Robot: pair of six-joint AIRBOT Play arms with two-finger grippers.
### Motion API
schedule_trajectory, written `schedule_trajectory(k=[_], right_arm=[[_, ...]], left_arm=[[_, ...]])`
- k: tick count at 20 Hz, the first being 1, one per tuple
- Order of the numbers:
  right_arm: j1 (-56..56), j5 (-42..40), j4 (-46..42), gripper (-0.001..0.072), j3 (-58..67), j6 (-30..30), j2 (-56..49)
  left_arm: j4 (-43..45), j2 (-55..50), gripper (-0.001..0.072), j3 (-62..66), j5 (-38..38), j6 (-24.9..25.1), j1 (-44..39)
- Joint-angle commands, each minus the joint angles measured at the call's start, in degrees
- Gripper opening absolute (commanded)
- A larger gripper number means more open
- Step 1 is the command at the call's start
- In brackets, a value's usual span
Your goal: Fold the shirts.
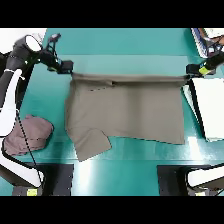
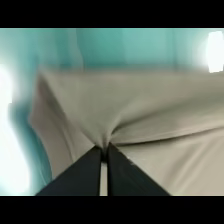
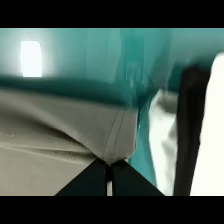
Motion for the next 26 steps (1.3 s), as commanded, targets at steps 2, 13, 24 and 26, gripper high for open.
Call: schedule_trajectory(k=[2,13,24,26], right_arm=[[1.3,-2.8,1.8,0.0019,-12.6,0.0,4.2],[-6.3,1.9,21.3,0.0343,-27.7,-3.7,20.8],[-6.9,-1.7,21.3,0.0345,-42.8,-3.7,40.3],[-6.9,-1.8,21.3,0.0345,-42.8,-3.7,41.5]], left_arm=[[-0.3,-0.1,0.0031,-8.8,-2.4,-0.3,-0.1],[7.6,21.6,0.0431,-27.5,-6.8,-0.7,0.1],[-3.5,50.1,0.0431,-72.0,1.3,-8.0,0.1],[-6.5,50.1,0.0431,-74.3,3.8,-7.9,0.1]])
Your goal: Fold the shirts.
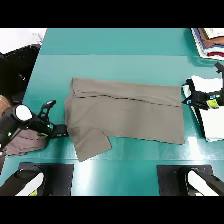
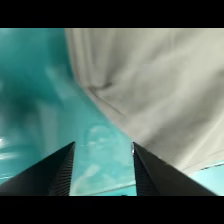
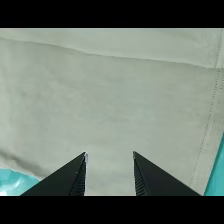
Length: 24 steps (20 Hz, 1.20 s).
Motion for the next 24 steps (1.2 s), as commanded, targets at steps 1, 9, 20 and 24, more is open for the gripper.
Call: schedule_trajectory(k=[1,9,20,24], right_arm=[[0.0,-0.7,0.0,0.0345,-0.9,0.0,2.9],[0.0,-0.4,1.9,0.0345,-0.8,0.0,3.1],[-13.4,9.9,-11.1,0.0347,-12.3,0.0,6.6],[-21.9,8.3,-12.0,0.0508,-26.6,0.0,7.5]], left_arm=[[-6.7,1.9,0.0431,-6.0,5.2,-0.4,0.0],[-15.2,1.9,0.0429,-7.8,10.4,3.5,-0.2],[-8.2,2.0,0.0028,3.4,-2.7,6.4,-0.1],[-8.2,2.0,0.0029,6.2,-1.2,6.4,-0.1]])
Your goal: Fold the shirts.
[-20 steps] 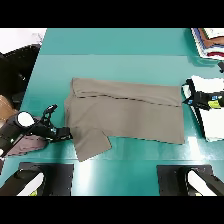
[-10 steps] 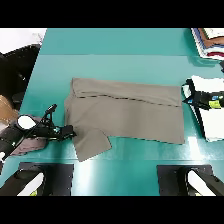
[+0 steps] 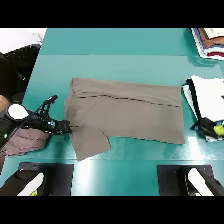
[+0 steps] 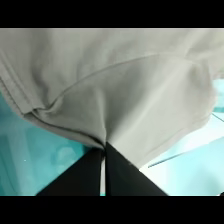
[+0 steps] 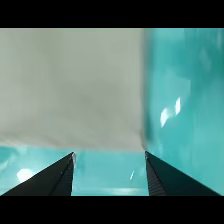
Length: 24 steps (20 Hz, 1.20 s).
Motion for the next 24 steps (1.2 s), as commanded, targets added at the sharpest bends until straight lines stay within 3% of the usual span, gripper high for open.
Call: schedule_trajectory(k=[1,3,4,8,12,15,16,17,21,24], right_arm=[[-5.1,-1.5,-2.4,0.0506,-10.9,0.0,0.4],[-3.0,-4.2,-2.3,0.0488,-13.2,0.0,-0.9],[-1.6,-5.6,-2.3,0.0434,-13.4,0.0,-2.0],[2.6,-12.4,4.2,0.0432,-12.0,0.2,-6.6],[4.9,-13.3,4.9,0.0427,-8.5,1.2,-9.3],[8.3,-12.2,4.7,0.0258,-8.0,1.1,-11.3],[9.7,-12.0,4.5,0.0069,-8.0,1.1,-11.6],[11.1,-11.4,4.5,0.0018,-7.9,0.6,-11.6],[14.7,-3.0,-1.7,0.0017,-5.8,0.1,-5.0],[16.2,5.3,-6.3,0.0017,-3.0,0.3,3.4]], left_arm=[[1.1,0.0,0.0028,2.4,-0.3,0.3,0.0],[1.1,0.0,0.0029,2.4,-0.1,0.3,0.0],[1.1,0.0,0.0029,2.4,0.0,0.3,0.0],[1.1,0.0,0.0029,2.4,0.0,0.3,0.0],[1.1,0.0,0.0029,2.4,0.3,0.3,0.0],[1.6,0.0,0.0028,2.4,0.3,0.3,0.0],[3.0,0.0,0.0028,2.6,-0.5,0.3,0.0],[5.7,0.1,0.0026,3.5,-2.7,0.3,0.0],[15.0,9.8,0.0026,4.6,-11.8,-4.2,0.0],[11.5,16.8,0.0027,4.8,-21.3,-5.9,0.0]])
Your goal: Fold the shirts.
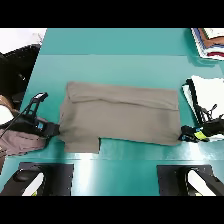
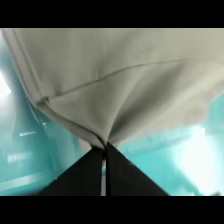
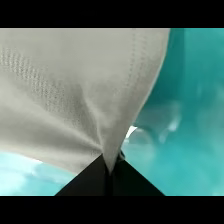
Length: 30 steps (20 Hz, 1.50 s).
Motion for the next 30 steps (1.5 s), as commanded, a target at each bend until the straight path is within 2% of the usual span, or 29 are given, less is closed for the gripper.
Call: schedule_trajectory(k=[1,3,5,9,11,15,18,19,20,21,22,25,26,27,28,30], right_arm=[[2.3,9.5,-5.6,0.0017,3.9,1.0,8.7],[3.1,8.8,-5.6,0.0016,7.8,1.4,10.9],[4.9,6.7,-5.6,0.0016,11.9,2.0,8.9],[8.3,-1.4,-5.5,0.0016,21.2,2.1,-3.5],[8.7,-3.6,-5.5,0.0017,26.0,2.1,-10.7],[8.7,-4.7,-5.4,0.0019,34.2,2.0,-22.9],[8.5,-4.7,-2.3,0.0019,38.9,2.0,-29.5],[7.9,-5.2,0.3,0.0073,40.1,1.7,-31.1],[7.2,-5.8,4.2,0.0261,41.3,0.5,-32.7],[6.3,-6.3,8.3,0.0344,42.4,-0.7,-33.9],[5.3,-6.4,12.0,0.0346,43.4,-2.5,-34.8],[0.8,-4.5,15.5,0.0346,43.0,-4.8,-34.0],[-1.0,-4.3,15.5,0.0346,41.3,-5.4,-33.0],[-3.0,-4.1,15.5,0.0346,39.2,-6.3,-31.9],[-5.2,-4.2,15.5,0.0351,36.4,-7.4,-30.8],[-9.4,-4.5,15.6,0.0587,31.8,-8.5,-30.2]], left_arm=[[-2.3,6.3,0.0027,0.7,-10.4,-3.0,0.0],[-4.0,5.5,0.0027,2.4,-8.2,-2.9,0.0],[-2.7,3.2,0.0026,3.8,-0.2,-1.9,0.0],[-2.4,-11.2,0.0028,8.8,15.2,4.9,0.1],[-2.1,-20.0,0.0029,13.0,21.5,5.3,0.1],[-2.1,-33.1,0.0030,21.3,30.2,5.2,0.1],[-2.2,-37.6,0.0033,24.3,31.3,5.2,0.1],[-2.2,-37.9,0.0211,24.4,31.2,5.2,0.1],[-2.3,-37.9,0.0434,24.4,31.2,5.2,0.1],[-2.2,-37.9,0.0469,24.9,30.6,5.2,0.1],[-2.1,-37.8,0.0470,25.5,29.8,5.2,0.1],[-2.2,-37.4,0.0467,28.8,23.7,5.2,0.1],[-3.2,-37.3,0.0327,29.3,22.0,5.2,0.1],[-4.1,-37.3,0.0109,29.4,20.6,5.2,0.1],[-5.4,-37.3,0.0029,29.4,19.5,5.3,0.0],[-9.1,-37.3,0.0030,29.4,18.8,5.3,0.0]])
